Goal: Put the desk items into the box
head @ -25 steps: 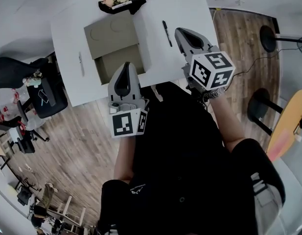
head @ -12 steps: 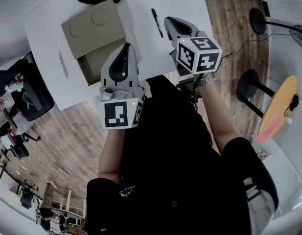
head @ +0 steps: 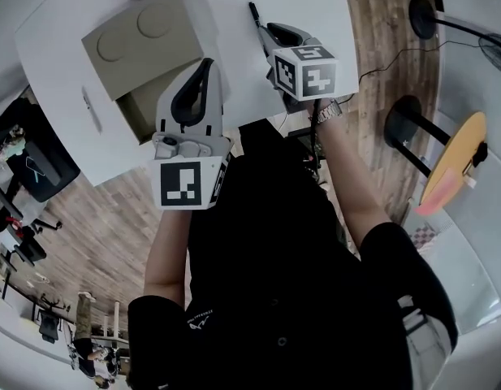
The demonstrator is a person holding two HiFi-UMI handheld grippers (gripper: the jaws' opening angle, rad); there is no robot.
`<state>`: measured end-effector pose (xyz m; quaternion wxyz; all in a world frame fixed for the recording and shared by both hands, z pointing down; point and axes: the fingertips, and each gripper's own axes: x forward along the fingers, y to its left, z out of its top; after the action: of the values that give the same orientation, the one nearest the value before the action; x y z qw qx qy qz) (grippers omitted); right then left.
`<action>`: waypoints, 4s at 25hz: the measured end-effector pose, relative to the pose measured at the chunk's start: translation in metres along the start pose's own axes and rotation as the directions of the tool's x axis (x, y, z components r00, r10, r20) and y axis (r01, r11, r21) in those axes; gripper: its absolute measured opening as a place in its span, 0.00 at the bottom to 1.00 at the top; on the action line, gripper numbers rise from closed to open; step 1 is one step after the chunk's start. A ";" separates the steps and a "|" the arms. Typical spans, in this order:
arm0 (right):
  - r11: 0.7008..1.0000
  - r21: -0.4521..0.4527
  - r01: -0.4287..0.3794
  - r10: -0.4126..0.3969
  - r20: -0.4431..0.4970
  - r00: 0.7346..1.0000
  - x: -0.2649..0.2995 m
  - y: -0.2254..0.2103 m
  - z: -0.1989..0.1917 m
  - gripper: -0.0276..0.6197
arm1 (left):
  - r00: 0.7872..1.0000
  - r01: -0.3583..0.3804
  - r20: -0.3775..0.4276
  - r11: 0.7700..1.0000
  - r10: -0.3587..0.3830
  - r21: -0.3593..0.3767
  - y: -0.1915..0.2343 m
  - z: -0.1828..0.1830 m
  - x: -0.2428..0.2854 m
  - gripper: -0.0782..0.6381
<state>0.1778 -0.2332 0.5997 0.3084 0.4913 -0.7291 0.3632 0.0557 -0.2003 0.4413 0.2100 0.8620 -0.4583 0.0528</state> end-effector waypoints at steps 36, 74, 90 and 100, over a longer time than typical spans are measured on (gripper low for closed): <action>0.995 0.005 0.097 -0.095 -0.154 0.984 0.043 -0.028 -0.048 0.11 | 0.998 -0.048 -0.034 0.998 0.047 -0.043 0.022 -0.015 0.002 0.12; 0.993 -0.116 -0.021 0.052 0.270 0.961 -0.132 0.035 0.061 0.11 | 0.962 -0.233 0.160 0.972 0.223 0.043 -0.032 0.031 -0.095 0.12; 0.976 -0.199 -0.094 0.178 0.467 0.866 -0.237 0.066 0.106 0.11 | 0.913 -0.335 0.274 0.938 0.302 0.083 -0.059 0.073 -0.137 0.12; 0.961 -0.247 -0.123 0.242 0.542 0.805 -0.291 0.073 0.112 0.11 | 0.894 -0.347 0.336 0.932 0.295 0.104 -0.088 0.095 -0.154 0.12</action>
<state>0.1937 -0.1649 0.2869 0.0889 0.4706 -0.8642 0.1539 0.0285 -0.0779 0.2836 0.0522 0.7857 -0.6162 -0.0145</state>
